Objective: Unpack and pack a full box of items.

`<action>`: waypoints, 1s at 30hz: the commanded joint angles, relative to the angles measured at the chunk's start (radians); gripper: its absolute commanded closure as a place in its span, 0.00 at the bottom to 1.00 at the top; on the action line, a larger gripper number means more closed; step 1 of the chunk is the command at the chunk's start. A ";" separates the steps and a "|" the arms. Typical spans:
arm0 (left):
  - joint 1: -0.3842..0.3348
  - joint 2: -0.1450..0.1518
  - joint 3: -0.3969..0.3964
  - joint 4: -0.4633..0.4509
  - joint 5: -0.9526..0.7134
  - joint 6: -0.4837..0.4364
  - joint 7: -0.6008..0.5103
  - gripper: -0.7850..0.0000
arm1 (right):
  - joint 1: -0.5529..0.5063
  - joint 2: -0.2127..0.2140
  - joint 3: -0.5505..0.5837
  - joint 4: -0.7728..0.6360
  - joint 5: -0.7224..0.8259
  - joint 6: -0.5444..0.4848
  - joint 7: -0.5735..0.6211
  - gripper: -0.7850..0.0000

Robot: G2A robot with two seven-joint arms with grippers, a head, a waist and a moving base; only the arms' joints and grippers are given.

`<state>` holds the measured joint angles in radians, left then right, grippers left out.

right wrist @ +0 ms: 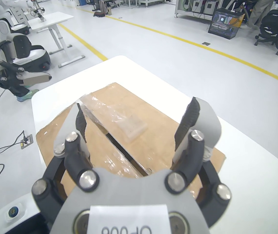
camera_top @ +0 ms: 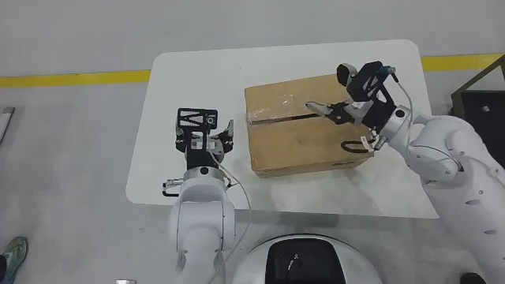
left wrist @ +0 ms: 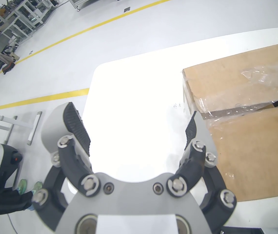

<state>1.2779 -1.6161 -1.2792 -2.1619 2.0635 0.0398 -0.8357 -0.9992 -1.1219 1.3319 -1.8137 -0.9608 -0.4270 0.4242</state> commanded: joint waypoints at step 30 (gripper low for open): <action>0.007 0.000 -0.027 0.000 -0.022 0.007 0.009 0.00 | 0.401 -0.067 -0.368 0.358 -0.089 -0.065 0.309 0.56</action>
<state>1.2852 -1.6160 -1.3067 -2.1624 2.0415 0.0466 -0.8260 -0.6005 -1.1885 0.9656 -1.4588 -1.0492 -0.4913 0.7339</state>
